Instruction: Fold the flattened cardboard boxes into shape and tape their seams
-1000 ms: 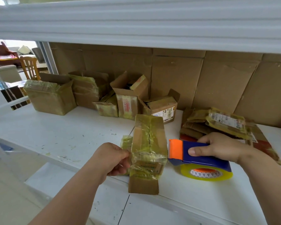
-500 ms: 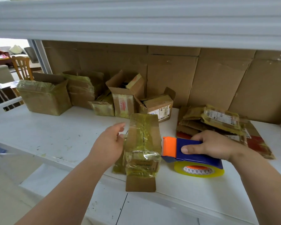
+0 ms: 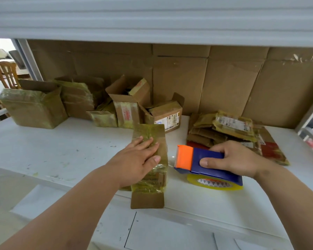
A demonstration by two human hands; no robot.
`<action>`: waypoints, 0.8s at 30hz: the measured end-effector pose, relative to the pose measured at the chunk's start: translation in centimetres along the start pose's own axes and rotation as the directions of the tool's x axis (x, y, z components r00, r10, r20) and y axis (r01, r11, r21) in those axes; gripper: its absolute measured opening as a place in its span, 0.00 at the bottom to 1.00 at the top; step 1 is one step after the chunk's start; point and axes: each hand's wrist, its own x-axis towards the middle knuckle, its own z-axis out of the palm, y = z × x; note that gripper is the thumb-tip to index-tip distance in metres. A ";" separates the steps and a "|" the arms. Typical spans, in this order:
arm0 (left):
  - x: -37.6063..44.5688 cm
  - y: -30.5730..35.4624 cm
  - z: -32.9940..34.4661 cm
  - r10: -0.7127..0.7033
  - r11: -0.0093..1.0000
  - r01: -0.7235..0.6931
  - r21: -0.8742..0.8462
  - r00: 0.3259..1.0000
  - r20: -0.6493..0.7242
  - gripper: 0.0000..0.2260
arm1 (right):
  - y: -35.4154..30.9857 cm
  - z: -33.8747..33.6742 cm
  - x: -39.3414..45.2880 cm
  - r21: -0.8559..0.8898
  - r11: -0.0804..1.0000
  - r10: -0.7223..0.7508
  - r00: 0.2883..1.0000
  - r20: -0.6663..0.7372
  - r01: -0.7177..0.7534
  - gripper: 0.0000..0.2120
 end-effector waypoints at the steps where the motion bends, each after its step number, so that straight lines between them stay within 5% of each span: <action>1: 0.0 0.0 0.0 0.002 1.000 -0.002 -0.009 1.000 0.005 0.30 | 0.0 -0.1 -0.1 0.005 1.000 -0.010 1.000 -0.001 0.010 0.27; 6: -0.2 -0.6 -0.3 0.006 0.999 -0.004 -0.047 1.000 0.027 0.33 | 0.4 -1.0 -0.7 -0.028 1.000 0.007 1.000 0.003 -0.007 0.19; 12: 0.1 -0.4 0.1 0.001 0.998 -0.001 -0.055 1.000 0.009 0.27 | 1.6 -2.3 -1.1 -0.259 0.961 0.100 0.995 -0.009 -0.099 0.22; 19: -0.1 -0.7 0.4 0.016 0.997 -0.017 -0.077 1.000 -0.026 0.32 | -0.3 -0.8 0.4 -0.570 0.813 0.122 0.992 -0.028 -0.116 0.28; 24: -0.1 -0.4 0.5 0.023 0.997 -0.026 -0.077 0.999 -0.046 0.33 | -1.6 0.2 1.5 -0.640 0.759 0.146 0.989 -0.013 -0.121 0.29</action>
